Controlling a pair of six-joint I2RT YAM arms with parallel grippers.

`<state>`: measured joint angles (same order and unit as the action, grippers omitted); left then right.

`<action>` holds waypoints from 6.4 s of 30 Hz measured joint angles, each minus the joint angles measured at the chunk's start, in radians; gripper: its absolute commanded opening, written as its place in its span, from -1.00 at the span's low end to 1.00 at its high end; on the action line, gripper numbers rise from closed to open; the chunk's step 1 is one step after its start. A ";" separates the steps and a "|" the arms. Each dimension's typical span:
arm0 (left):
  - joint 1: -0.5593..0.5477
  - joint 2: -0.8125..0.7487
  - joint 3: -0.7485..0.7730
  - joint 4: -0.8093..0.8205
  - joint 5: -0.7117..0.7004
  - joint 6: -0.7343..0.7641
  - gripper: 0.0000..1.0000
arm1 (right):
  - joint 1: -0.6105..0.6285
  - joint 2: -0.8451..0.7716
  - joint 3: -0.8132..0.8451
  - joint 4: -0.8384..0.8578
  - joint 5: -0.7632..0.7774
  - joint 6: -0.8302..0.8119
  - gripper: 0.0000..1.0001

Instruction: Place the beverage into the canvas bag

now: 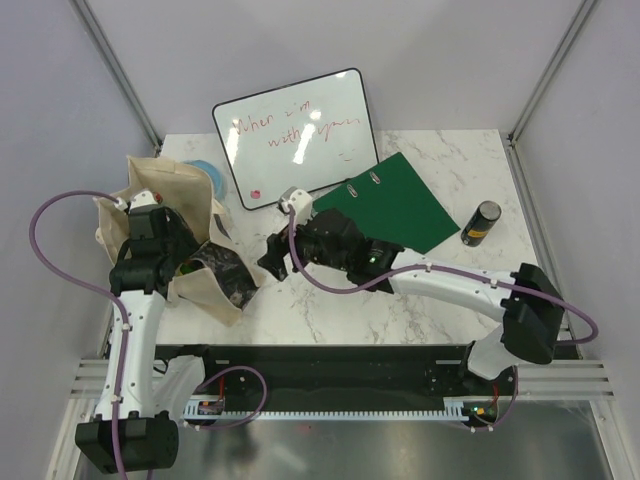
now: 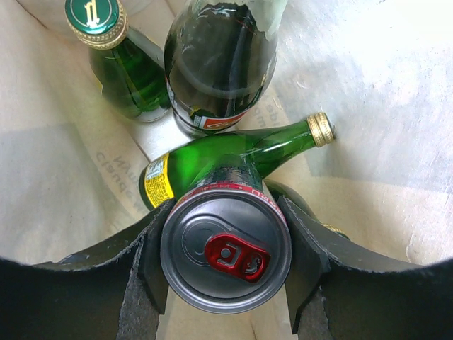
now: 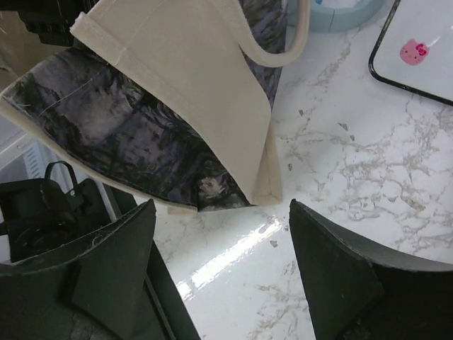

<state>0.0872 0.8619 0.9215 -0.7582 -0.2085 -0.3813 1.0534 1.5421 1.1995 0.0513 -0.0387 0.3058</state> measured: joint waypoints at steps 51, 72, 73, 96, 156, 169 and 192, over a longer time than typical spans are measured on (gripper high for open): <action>-0.005 0.005 0.265 -0.049 0.003 0.082 0.47 | 0.158 0.365 0.265 0.263 0.210 -0.309 -0.78; -0.326 0.093 0.491 -0.047 0.242 0.208 1.00 | -0.018 -0.141 0.101 -0.338 0.529 0.159 0.82; -0.371 0.100 0.491 -0.046 0.249 0.214 1.00 | -0.086 -0.158 0.093 -0.391 0.567 0.192 0.82; -0.548 -0.152 0.241 0.375 0.579 0.166 1.00 | -1.036 -0.124 0.016 -0.731 0.585 0.310 0.91; -0.549 -0.198 0.328 0.049 0.209 0.194 0.85 | 0.098 0.120 0.089 -0.500 0.400 0.031 0.65; -0.569 -0.071 0.266 0.029 0.324 0.208 0.75 | -0.105 -0.244 0.091 -0.585 0.492 0.167 0.70; -1.064 0.438 0.154 0.092 -0.047 0.071 0.71 | -0.428 -0.644 -0.026 -0.661 0.482 0.196 0.72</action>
<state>-0.9771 1.2995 1.0760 -0.6662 -0.2550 -0.3099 0.6250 0.8986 1.1740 -0.6094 0.4435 0.5018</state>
